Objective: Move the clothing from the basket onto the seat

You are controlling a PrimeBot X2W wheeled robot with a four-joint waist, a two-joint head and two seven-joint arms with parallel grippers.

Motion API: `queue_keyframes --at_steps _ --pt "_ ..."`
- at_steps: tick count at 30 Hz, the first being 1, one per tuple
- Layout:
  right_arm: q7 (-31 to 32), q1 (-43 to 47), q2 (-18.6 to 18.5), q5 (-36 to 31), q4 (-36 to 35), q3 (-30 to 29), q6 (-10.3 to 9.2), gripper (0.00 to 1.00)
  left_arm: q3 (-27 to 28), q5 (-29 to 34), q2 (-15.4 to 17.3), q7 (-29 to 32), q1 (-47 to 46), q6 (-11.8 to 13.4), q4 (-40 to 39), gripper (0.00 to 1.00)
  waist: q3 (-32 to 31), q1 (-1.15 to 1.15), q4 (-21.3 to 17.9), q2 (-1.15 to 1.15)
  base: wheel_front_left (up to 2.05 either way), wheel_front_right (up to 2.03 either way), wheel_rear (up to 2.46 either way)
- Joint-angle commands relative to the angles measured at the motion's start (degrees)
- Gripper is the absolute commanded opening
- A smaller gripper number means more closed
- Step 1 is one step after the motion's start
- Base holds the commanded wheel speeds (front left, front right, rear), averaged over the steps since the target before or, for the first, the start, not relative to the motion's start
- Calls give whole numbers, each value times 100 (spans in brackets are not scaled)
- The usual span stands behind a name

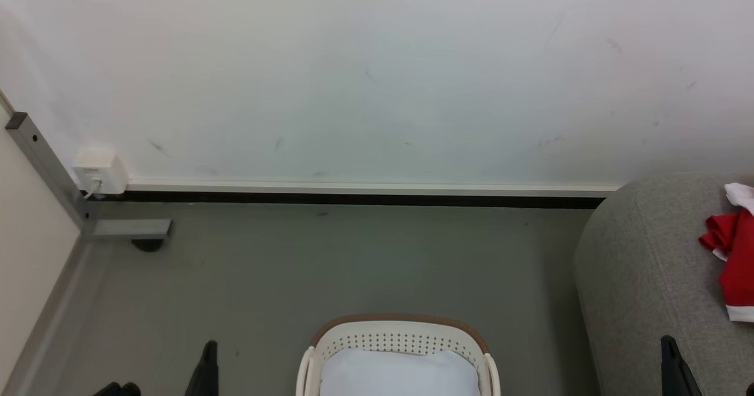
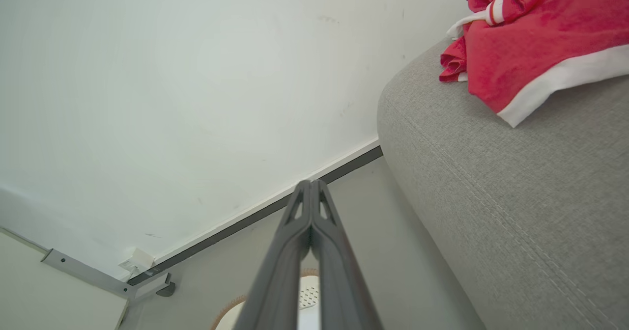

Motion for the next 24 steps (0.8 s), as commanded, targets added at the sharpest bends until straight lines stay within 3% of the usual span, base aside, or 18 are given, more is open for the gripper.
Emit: queue_keyframes --at_steps 1,24 --pt "45 -178 -60 230 -90 -31 -3 0 54 -245 16 55 -146 -39 -89 0 3 0 -4 0 0 0 0" --pt "473 -379 -79 1983 -172 -84 -5 0 308 -1759 1 480 -321 -159 -147 0 42 0 -75 0 0 0 0"
